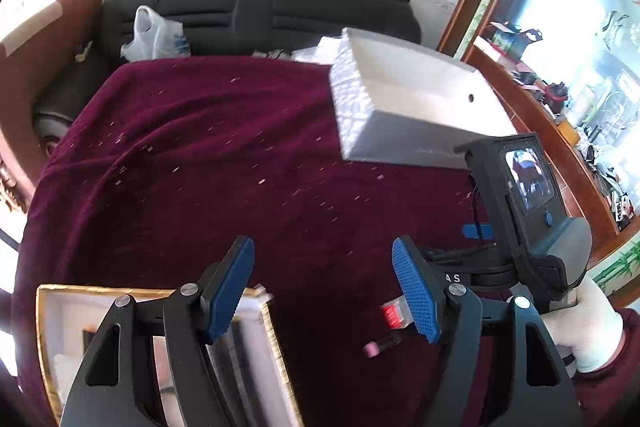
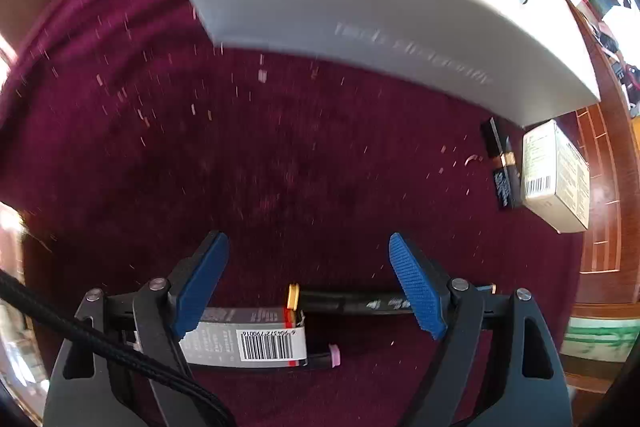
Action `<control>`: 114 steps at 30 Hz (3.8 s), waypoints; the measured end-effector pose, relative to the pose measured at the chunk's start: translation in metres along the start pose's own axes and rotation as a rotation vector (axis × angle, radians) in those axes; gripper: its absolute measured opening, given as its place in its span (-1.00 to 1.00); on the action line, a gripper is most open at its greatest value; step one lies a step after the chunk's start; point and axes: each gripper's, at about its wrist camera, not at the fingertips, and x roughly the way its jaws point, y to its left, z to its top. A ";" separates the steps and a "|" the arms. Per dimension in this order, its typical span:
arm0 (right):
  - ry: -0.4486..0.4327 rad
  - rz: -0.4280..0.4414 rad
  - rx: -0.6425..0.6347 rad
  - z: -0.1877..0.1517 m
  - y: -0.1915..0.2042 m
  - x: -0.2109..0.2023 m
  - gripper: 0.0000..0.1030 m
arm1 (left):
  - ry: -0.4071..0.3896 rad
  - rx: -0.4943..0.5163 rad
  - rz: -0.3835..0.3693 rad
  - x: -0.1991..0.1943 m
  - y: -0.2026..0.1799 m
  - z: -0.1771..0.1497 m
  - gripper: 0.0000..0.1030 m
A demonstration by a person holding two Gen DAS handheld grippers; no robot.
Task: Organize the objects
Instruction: 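Grasp the black marker with pink cap in the right gripper, then grasp the grey-white red-logo box with the left gripper while the right gripper lifts the marker, then carry the grey box and black marker over the tray with both grippers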
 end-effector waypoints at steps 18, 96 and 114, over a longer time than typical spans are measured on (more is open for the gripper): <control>-0.225 0.151 0.237 -0.184 -0.073 -0.109 0.58 | -0.067 0.053 -0.102 -0.059 -0.011 -0.116 0.27; -0.298 0.153 0.242 -0.303 -0.067 -0.061 -0.76 | 0.001 0.085 -0.030 -0.031 -0.105 -0.183 -0.56; -0.383 0.444 0.196 -0.308 -0.010 -0.125 -0.76 | -0.065 -0.034 0.009 -0.088 -0.029 -0.218 -0.56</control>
